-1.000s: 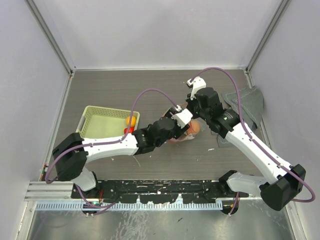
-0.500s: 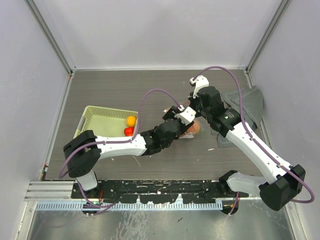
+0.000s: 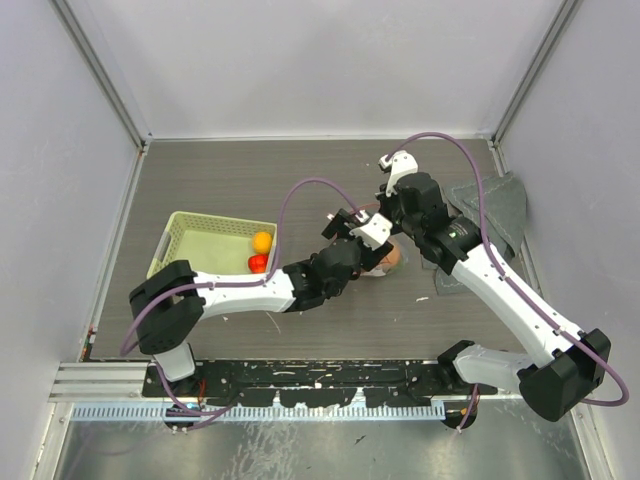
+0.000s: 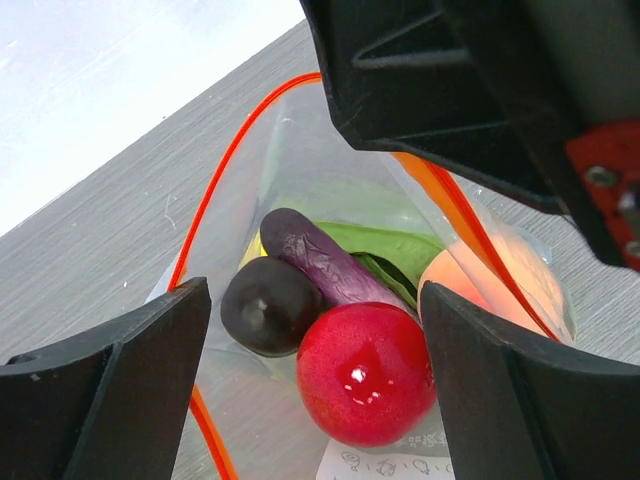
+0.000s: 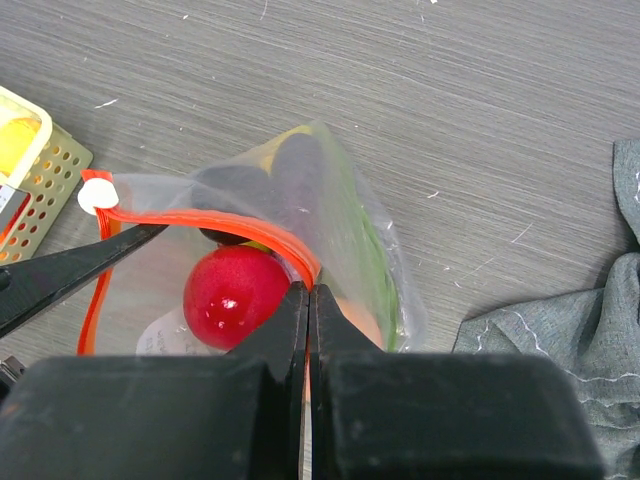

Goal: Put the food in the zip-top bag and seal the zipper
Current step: Place the fake fruit in the zipper food storage bag.

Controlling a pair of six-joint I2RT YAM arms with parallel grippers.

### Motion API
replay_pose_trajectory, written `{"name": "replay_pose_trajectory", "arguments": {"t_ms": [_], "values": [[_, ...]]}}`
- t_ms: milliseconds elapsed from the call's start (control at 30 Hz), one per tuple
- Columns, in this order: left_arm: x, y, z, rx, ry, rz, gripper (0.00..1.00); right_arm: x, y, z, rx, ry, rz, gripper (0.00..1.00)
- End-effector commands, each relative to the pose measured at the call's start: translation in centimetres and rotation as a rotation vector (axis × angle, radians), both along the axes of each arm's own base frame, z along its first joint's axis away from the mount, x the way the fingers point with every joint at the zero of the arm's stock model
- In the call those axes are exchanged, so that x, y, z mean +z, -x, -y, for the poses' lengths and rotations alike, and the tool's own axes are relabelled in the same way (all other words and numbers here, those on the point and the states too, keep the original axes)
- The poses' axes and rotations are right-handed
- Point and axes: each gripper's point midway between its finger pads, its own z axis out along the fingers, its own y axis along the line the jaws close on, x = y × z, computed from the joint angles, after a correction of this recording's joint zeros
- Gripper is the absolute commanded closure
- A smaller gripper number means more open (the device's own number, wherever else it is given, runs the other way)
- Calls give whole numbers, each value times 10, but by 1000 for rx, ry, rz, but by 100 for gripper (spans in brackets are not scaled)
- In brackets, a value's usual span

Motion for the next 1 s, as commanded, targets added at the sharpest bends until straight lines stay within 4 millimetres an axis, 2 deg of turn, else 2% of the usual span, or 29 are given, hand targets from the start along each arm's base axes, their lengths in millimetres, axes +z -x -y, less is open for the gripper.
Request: {"name": "replay_pose_trajectory", "arguments": {"t_ms": [0,200,267,467,600,667,800,967], "values": [[21,-6,-15,55,86,-10,13,28,2,-17,60,-72,64,100],[42,12,-27,14,148,-69,13,28,2,-18,61,-73,65,100],[48,20,-33,-3,160,-98,9,27,2,-18,62,-75,64,100],[65,45,-50,-66,207,-189,7,27,2,-19,64,-78,62,100],[65,60,-67,-66,217,-259,6,28,2,-18,62,-78,66,100],[77,67,-83,-49,248,-272,5,29,2,-18,62,-79,67,100],[69,70,-111,43,244,-328,4,28,2,-19,65,-81,67,100],[40,67,-157,224,236,-454,2,27,2,-20,70,-81,66,100]]}}
